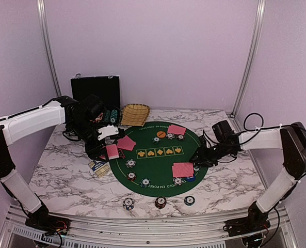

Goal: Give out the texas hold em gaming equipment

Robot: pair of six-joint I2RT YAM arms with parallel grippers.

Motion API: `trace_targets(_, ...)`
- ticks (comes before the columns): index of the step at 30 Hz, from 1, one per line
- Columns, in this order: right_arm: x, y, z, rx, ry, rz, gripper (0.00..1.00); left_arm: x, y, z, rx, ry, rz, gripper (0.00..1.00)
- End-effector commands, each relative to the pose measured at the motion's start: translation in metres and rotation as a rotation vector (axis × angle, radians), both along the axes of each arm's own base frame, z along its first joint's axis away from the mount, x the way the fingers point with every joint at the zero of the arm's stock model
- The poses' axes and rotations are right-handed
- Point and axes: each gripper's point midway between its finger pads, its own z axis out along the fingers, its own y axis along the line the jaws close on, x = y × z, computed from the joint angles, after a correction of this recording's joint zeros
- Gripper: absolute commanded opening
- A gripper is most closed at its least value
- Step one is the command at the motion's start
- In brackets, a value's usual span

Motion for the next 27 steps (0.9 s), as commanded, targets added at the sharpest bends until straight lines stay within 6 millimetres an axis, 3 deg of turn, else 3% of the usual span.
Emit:
trace_targets(1, 0.011, -0.009, 0.033, -0.108, -0.101, -0.007, 0.52, 0.0, -0.002, 0.008, -0.019, -0.003, -0.006, 0.0)
trace_targets(4, 0.02, -0.001, 0.061, -0.102, -0.168, -0.015, 0.64, 0.0, -0.002, 0.008, -0.019, -0.003, -0.004, 0.0)
trace_targets(6, 0.024, 0.015, 0.081, -0.076, -0.212, 0.001, 0.72, 0.0, -0.002, 0.009, -0.02, -0.005, -0.004, 0.0)
trace_targets(10, 0.023, 0.071, 0.122, 0.107, -0.273, 0.074, 0.88, 0.0, -0.002, 0.01, -0.021, -0.008, -0.002, 0.0)
trace_targets(13, 0.013, 0.117, 0.139, 0.289, -0.237, 0.142, 0.95, 0.0, -0.003, 0.009, -0.024, 0.0, 0.006, 0.0)
trace_targets(17, 0.0, 0.175, 0.149, 0.453, -0.199, 0.236, 0.98, 0.0, -0.004, 0.01, -0.028, 0.004, 0.011, 0.0)
trace_targets(20, -0.007, 0.212, 0.144, 0.525, -0.154, 0.292, 0.98, 0.0, -0.005, 0.01, -0.033, 0.01, 0.013, 0.0)
trace_targets(27, -0.025, 0.272, 0.129, 0.606, -0.074, 0.392, 0.99, -0.001, -0.003, 0.008, -0.027, 0.01, 0.014, 0.0)
